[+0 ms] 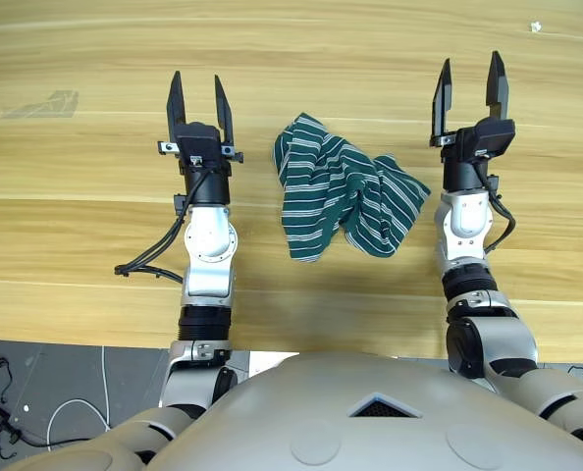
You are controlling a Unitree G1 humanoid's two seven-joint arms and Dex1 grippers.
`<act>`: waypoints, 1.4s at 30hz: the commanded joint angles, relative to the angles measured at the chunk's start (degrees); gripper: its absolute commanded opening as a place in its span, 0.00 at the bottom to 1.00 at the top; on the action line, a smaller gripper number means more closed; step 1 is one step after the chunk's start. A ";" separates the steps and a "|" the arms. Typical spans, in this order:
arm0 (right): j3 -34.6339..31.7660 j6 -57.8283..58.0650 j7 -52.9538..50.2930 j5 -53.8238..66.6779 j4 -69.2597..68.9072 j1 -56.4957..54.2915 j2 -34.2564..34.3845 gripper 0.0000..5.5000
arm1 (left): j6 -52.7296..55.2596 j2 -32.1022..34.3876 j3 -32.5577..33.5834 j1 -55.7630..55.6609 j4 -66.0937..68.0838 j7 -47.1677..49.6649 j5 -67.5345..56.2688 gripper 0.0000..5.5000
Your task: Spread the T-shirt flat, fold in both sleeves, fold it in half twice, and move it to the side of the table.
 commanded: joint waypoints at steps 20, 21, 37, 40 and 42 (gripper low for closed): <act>0.08 -0.15 -0.21 -0.54 -0.18 -0.02 -0.52 0.53 | 0.20 0.18 -0.03 -0.15 0.23 0.00 0.27 0.42; 0.09 -0.13 -0.21 -0.55 -0.15 -0.04 -0.51 0.53 | 0.23 0.17 -0.05 -0.16 0.23 -0.01 0.29 0.42; 6.62 8.54 14.22 8.35 -10.54 6.75 -2.29 0.53 | 5.01 4.61 -6.84 5.14 -7.26 -13.45 -2.24 0.42; 13.20 19.53 25.30 12.23 -29.14 17.33 -9.47 0.53 | 7.32 13.75 -11.25 13.21 -18.91 -25.52 -1.46 0.42; 16.53 25.72 31.36 11.54 -39.65 23.94 -16.05 0.53 | 6.54 20.94 -13.79 18.60 -25.01 -32.45 1.48 0.42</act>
